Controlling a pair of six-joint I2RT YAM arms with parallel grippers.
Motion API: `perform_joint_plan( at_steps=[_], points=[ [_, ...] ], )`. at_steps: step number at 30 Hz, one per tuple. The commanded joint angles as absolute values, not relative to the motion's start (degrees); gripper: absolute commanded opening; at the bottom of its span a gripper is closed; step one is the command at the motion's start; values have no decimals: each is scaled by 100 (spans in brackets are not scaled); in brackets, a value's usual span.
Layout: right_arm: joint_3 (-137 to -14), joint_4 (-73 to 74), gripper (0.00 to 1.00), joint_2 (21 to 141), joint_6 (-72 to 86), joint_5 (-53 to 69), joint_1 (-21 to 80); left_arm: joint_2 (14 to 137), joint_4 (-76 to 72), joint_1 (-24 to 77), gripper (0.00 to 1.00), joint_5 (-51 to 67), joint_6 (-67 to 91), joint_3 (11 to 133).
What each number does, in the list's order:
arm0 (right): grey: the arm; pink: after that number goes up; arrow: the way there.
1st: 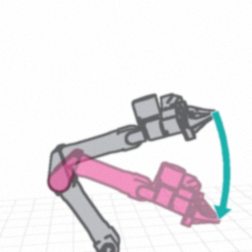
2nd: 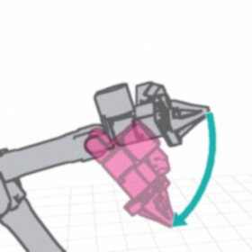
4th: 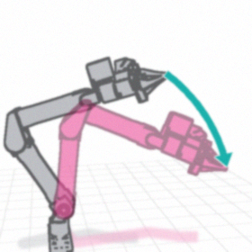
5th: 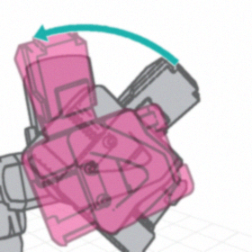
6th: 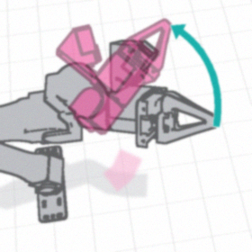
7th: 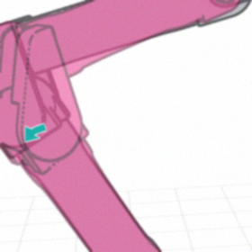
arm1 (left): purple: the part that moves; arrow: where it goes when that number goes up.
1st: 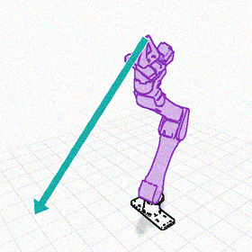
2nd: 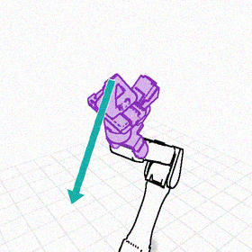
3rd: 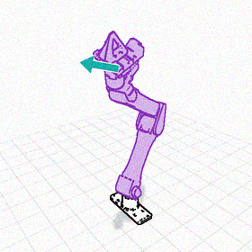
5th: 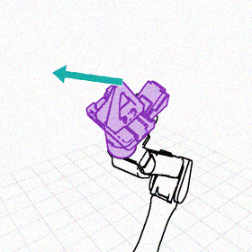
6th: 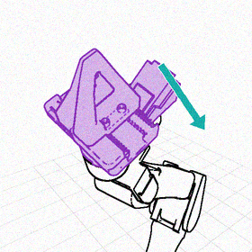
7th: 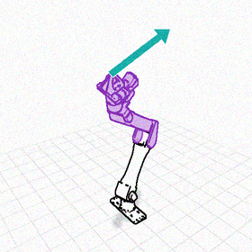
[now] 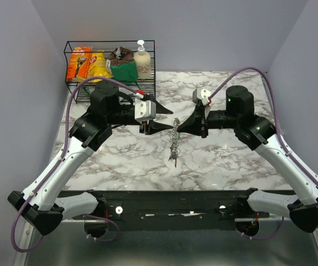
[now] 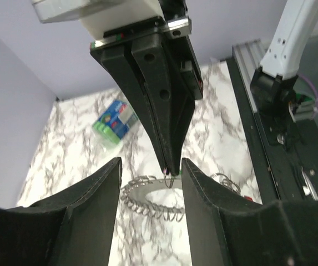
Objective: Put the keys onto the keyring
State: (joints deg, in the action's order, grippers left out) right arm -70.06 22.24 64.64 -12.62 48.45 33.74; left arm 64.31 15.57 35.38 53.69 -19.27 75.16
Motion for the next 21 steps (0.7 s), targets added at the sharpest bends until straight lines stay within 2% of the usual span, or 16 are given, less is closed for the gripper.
perform_joint_plan(
  at_steps=[1,9,17,19,21],
  points=[
    [-7558,3102,1,6714,-1801,4545,3340,6758,3005,3559,56,5001,-2548,8076],
    [-7953,3866,1,7066,-2127,4070,3340,7321,3945,3560,56,4799,-2768,8683],
    [-8323,4535,1,7435,-2452,3701,3340,7681,4104,3630,56,4808,-2777,8859],
    [-8376,4640,1,7471,-2487,3665,3331,7778,4157,3682,53,4834,-2777,8938],
    [-8428,4702,1,7532,-2487,3648,3340,7936,4166,3718,46,4904,-2786,8973]
  ],
)
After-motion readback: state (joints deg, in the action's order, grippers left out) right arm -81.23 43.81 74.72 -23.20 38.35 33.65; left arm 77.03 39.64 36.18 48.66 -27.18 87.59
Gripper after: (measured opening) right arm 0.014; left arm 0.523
